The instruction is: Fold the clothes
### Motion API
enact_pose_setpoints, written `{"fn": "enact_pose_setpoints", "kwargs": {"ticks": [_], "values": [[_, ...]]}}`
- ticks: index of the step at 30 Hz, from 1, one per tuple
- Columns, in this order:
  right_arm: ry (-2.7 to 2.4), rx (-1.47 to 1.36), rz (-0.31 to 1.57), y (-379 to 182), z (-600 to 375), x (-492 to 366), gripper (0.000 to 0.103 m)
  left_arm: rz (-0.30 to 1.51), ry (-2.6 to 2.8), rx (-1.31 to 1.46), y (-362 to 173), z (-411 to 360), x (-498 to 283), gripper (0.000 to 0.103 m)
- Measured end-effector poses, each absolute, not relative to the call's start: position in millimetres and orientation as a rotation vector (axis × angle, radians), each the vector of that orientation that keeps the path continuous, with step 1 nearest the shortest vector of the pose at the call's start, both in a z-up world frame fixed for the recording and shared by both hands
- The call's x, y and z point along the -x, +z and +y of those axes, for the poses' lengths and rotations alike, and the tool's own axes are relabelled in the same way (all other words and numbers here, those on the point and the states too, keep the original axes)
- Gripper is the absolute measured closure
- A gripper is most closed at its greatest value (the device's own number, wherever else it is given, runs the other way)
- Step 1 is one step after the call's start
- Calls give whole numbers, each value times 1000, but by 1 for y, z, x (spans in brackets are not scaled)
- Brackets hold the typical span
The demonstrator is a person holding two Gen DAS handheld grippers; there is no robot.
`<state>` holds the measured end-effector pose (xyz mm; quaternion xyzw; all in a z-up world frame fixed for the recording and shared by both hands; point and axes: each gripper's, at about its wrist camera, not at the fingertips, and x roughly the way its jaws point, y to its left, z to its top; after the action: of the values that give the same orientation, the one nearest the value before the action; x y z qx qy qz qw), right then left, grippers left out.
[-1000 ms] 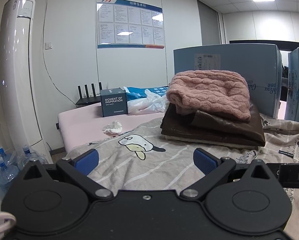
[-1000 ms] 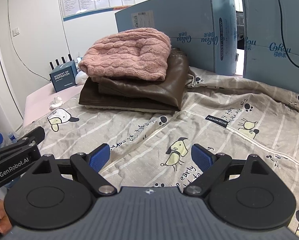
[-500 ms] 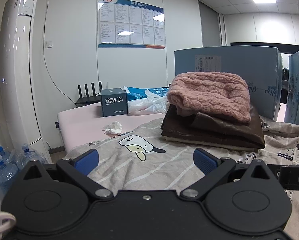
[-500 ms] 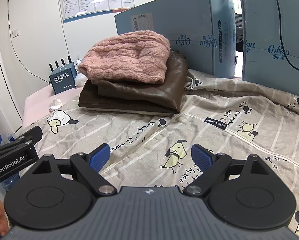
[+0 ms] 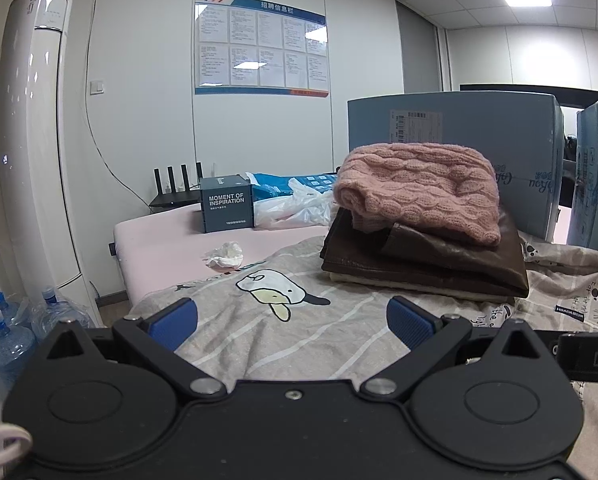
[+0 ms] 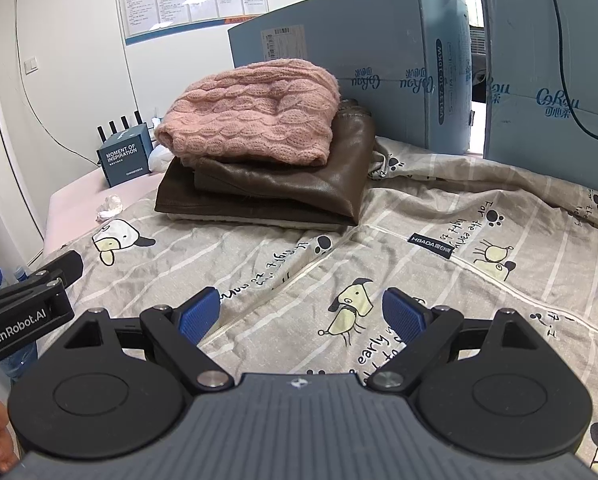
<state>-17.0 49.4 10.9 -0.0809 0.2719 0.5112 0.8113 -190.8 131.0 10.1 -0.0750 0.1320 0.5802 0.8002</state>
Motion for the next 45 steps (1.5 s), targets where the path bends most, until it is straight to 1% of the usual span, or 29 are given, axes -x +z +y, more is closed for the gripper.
{"fn": "enact_pose_setpoints", "kwargs": {"ticks": [45], "values": [[1088,186,576,8,51,17,15,291,1225,173,6,131,191,0]]}}
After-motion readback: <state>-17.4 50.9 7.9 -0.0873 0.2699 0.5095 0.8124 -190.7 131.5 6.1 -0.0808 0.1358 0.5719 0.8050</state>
